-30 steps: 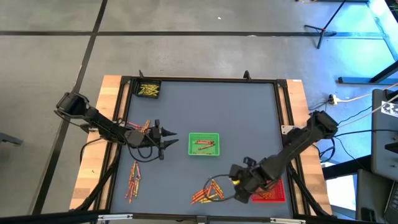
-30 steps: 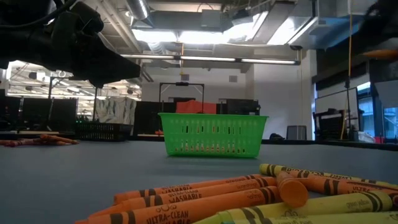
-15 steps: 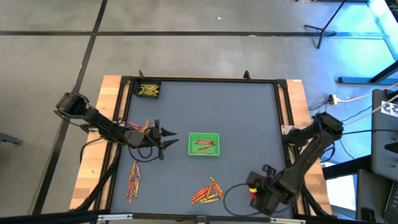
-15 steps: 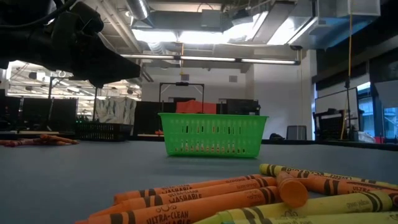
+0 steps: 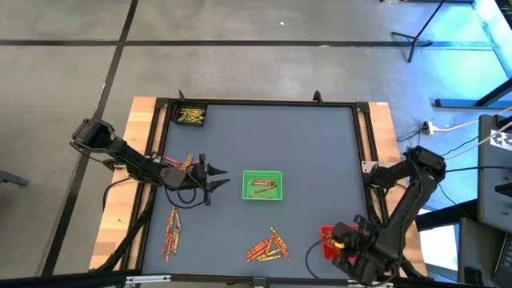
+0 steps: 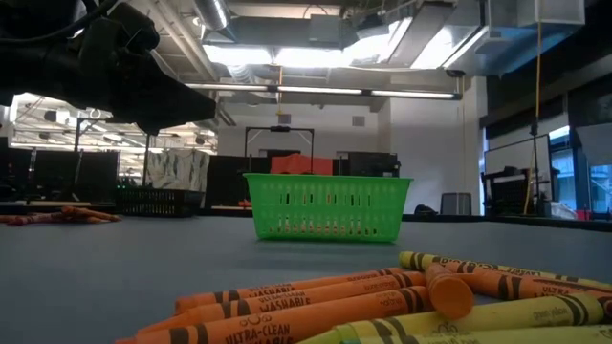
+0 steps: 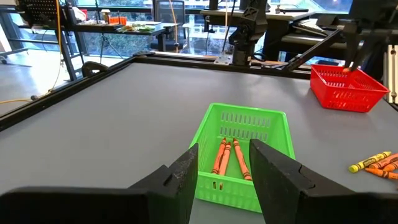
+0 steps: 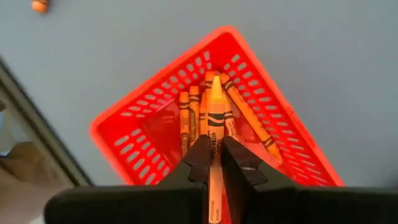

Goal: Sort crayons
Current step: Put the orange crayon into the red bin, then put the light green crayon into the black bin

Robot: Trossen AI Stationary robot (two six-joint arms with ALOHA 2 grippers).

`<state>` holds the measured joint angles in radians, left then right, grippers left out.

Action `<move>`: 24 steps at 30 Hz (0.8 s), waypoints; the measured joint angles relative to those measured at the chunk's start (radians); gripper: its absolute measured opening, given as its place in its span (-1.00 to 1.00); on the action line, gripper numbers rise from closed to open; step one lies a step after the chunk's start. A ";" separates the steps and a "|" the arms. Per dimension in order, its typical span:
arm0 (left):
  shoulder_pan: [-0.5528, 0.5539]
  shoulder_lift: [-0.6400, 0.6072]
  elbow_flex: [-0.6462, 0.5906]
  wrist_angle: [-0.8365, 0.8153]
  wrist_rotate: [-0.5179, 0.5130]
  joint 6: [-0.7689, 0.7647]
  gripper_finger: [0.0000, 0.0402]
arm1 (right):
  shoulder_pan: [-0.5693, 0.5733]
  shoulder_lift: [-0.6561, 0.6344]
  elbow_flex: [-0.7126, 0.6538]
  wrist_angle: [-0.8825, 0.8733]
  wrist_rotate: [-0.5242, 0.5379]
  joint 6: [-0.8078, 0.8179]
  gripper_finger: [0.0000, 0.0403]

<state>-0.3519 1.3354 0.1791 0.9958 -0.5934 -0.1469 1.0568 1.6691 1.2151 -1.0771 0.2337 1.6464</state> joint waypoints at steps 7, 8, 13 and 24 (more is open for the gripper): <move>0.000 0.000 0.000 0.001 0.000 -0.001 -0.37 | -0.021 0.000 -0.032 0.042 -0.071 0.009 -0.69; 0.000 0.000 0.000 0.001 0.000 -0.001 -0.37 | -0.029 0.000 -0.026 0.037 -0.081 0.003 -0.61; 0.000 0.000 0.000 0.003 0.000 0.000 -0.37 | -0.098 0.000 0.027 0.030 -0.092 -0.086 -0.24; 0.000 0.000 0.000 0.007 0.000 0.000 -0.37 | -0.227 0.000 0.048 0.103 -0.036 -0.350 -0.02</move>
<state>-0.3519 1.3354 0.1795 1.0029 -0.5934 -0.1471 0.8296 1.6695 1.2633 -0.9740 0.1978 1.2967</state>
